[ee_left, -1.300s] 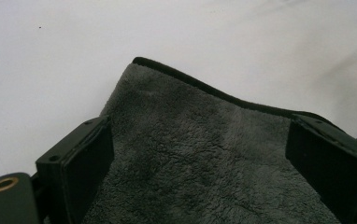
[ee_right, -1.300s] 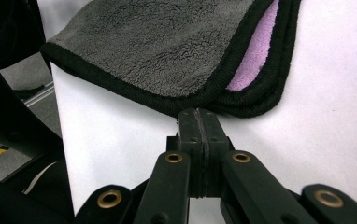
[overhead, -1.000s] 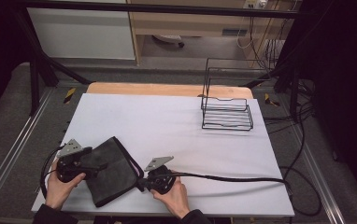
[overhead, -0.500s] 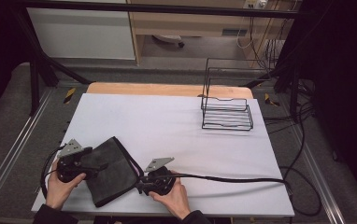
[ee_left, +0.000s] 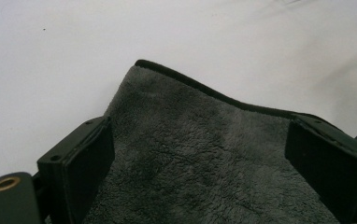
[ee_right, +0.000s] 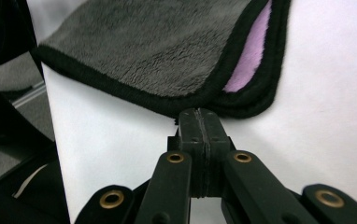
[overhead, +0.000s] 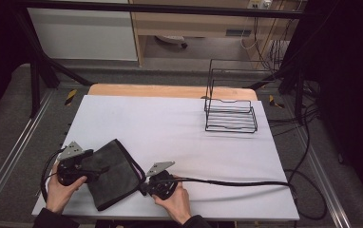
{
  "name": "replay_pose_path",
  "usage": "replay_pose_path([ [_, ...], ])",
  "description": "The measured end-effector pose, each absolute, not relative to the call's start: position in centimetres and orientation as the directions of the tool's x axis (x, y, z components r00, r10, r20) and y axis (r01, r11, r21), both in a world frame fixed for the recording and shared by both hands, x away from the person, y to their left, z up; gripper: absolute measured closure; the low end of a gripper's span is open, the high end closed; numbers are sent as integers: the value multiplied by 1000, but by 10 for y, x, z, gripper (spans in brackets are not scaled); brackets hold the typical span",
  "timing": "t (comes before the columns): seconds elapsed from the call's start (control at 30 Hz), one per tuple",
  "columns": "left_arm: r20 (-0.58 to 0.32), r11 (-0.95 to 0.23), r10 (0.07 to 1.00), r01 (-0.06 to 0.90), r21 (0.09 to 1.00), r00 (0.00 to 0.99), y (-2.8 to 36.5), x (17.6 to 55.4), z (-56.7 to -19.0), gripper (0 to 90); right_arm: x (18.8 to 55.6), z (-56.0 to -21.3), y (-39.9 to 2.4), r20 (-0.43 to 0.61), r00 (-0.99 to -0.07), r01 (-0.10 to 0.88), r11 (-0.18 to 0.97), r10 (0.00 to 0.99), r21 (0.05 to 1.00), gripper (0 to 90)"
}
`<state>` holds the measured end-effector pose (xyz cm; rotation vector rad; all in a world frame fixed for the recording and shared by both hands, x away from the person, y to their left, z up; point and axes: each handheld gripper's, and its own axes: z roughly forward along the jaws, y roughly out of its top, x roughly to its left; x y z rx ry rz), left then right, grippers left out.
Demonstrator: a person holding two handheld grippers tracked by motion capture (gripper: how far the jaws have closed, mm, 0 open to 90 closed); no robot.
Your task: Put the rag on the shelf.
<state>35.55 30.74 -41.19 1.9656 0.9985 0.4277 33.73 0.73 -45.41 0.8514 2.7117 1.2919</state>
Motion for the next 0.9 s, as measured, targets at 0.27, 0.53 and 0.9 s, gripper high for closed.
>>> replay_pose_path([
  [0.27, -77, -302, 781, 483, 822, 620, 307, 355, -412, 83, 343, -442, -1, 185, -846, 459, 505, 500, 731, 900],
  [0.53, -79, -304, 781, 488, 818, 619, 306, 356, -413, 83, 347, -440, -20, 179, -820, 487, 497, 544, 719, 900],
  [0.9, -80, -314, 777, 494, 810, 625, 302, 356, -415, 93, 354, -439, -67, 152, -770, 525, 479, 620, 703, 900],
])
